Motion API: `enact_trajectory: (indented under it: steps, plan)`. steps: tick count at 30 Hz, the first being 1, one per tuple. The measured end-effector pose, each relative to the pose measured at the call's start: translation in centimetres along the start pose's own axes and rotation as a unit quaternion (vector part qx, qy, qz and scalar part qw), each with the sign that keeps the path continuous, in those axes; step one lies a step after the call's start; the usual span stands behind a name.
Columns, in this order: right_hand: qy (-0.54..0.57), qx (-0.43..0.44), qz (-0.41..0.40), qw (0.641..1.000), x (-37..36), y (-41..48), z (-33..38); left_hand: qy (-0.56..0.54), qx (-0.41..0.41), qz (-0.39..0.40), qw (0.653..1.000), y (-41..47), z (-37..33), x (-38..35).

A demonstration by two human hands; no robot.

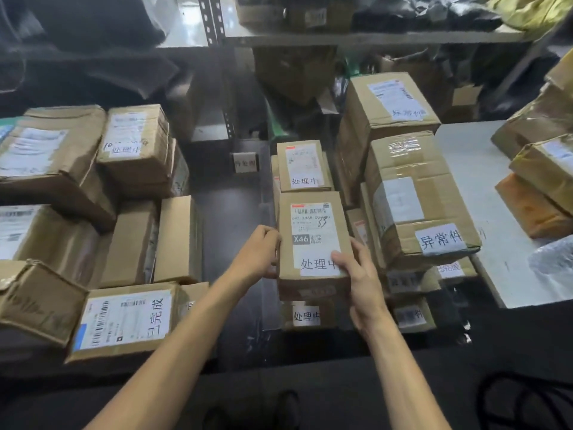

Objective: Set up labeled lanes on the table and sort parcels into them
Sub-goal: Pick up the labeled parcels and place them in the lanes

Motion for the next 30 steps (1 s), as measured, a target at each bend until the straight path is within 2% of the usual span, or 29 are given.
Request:
enact_trajectory:
  steps: [6, 12, 17, 26, 30]
  plan:
    - [0.039, -0.040, -0.011, 0.998, 1.7, 0.6, -2.9, -0.014, 0.063, 0.028, 0.998, 0.4, 1.5, -1.9]
    - [0.029, -0.052, -0.021, 0.998, 2.5, 2.2, -4.8, 0.005, 0.054, 0.030, 0.998, 1.6, 2.9, -3.0]
    - [0.012, -0.067, -0.010, 0.998, 2.0, 2.9, -5.7, 0.085, 0.038, -0.001, 0.996, 2.1, 3.3, -2.4]
    - [-0.035, -0.058, 0.023, 0.997, 1.3, 3.2, -5.1, 0.142, 0.027, -0.014, 0.989, 2.8, 3.2, -2.4]
    - [-0.059, -0.054, 0.014, 0.997, 1.4, 3.3, -4.9, 0.193, 0.007, -0.047, 0.980, 2.5, 3.3, -2.4]
Point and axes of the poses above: each hand's wrist, its own y-axis towards the middle knuckle, its own x-axis out of the back of the hand, z = x × y, the point moved 1 cm from there along y, towards the middle knuckle, and after that the axes turned 3 degrees about -y, right-handed, at the moved point
